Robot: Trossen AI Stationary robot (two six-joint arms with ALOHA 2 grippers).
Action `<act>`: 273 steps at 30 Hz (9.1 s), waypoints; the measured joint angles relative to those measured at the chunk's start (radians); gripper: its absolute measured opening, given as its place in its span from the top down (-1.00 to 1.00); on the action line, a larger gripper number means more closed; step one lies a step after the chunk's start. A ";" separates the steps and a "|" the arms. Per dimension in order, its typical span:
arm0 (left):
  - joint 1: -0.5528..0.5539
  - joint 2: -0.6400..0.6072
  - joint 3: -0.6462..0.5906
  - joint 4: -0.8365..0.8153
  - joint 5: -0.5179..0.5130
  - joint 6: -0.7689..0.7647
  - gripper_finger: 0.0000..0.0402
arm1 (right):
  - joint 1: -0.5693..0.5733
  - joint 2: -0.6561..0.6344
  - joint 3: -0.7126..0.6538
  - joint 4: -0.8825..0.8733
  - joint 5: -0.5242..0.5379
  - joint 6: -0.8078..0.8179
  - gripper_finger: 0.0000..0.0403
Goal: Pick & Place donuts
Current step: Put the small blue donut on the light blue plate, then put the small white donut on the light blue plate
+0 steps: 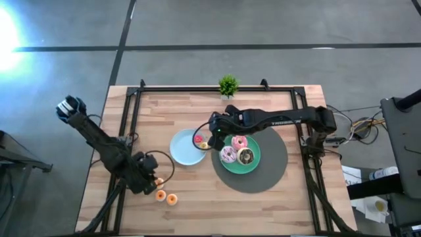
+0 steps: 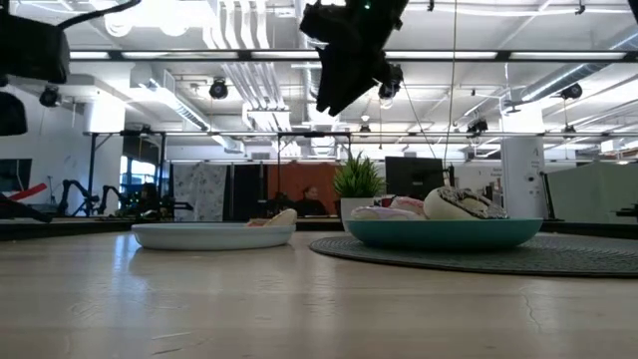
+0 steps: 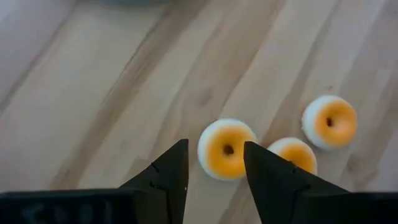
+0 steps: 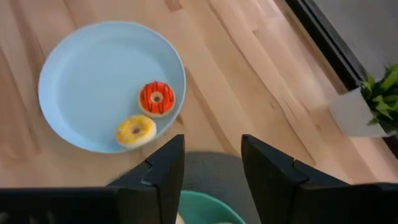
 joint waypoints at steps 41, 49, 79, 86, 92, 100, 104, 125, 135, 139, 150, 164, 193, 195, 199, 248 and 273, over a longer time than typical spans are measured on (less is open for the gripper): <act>0.023 0.428 0.226 0.001 0.119 -0.212 0.44 | 0.037 -0.015 -0.087 0.015 0.048 -0.044 0.26; 0.067 0.461 0.225 -0.043 0.121 -0.230 0.45 | 0.037 -0.015 -0.087 0.017 0.050 -0.042 0.26; 0.184 -0.091 0.223 0.289 0.008 0.226 1.00 | 0.150 -0.019 -0.076 0.417 -0.374 -0.679 0.30; 0.324 -0.093 0.223 0.390 0.128 0.351 1.00 | 0.153 -0.024 -0.076 0.528 -0.359 -0.910 0.07; 0.457 -0.092 0.223 0.442 0.230 0.445 1.00 | 0.153 -0.024 -0.076 0.534 -0.359 -0.978 -0.10; 0.601 -0.054 0.223 0.465 0.379 0.502 1.00 | 0.153 -0.024 -0.076 0.542 -0.359 -1.051 -0.14; 0.637 -0.031 0.223 0.497 0.449 0.505 1.00 | 0.148 -0.024 -0.076 0.543 -0.359 -1.051 -0.08; 0.643 -0.019 0.223 0.526 0.458 0.499 1.00 | 0.133 -0.001 -0.076 0.534 -0.362 -1.070 0.42; 0.649 -0.019 0.223 0.523 0.447 0.503 1.00 | 0.133 -0.002 -0.076 0.533 -0.359 -1.070 0.55; 0.649 -0.019 0.223 0.521 0.423 0.511 0.99 | 0.132 -0.002 -0.076 0.523 -0.358 -1.045 0.63; 0.650 -0.020 0.223 0.445 0.316 0.476 0.49 | 0.111 -0.002 -0.076 0.439 -0.377 -0.907 0.94; 0.520 -0.102 0.277 0.169 -0.094 0.425 0.33 | -0.052 0.147 -0.060 0.373 -0.652 -0.166 0.94; 0.206 -0.098 0.361 0.009 -0.424 0.279 0.36 | -0.068 0.524 0.366 -0.063 -0.569 0.064 0.88; 0.179 -0.099 0.367 0.011 -0.461 0.279 0.36 | -0.068 0.523 0.366 -0.062 -0.561 0.062 0.86; 0.119 -0.101 0.386 0.010 -0.539 0.277 0.36 | -0.067 0.521 0.365 -0.061 -0.546 0.061 0.75; -0.147 0.487 0.324 0.130 -0.117 0.233 0.41 | -0.024 0.192 0.415 -0.186 -0.240 -0.460 0.45; -0.116 0.711 0.409 0.179 -0.066 0.293 0.63 | -0.022 0.075 0.210 -0.138 -0.204 -0.394 0.38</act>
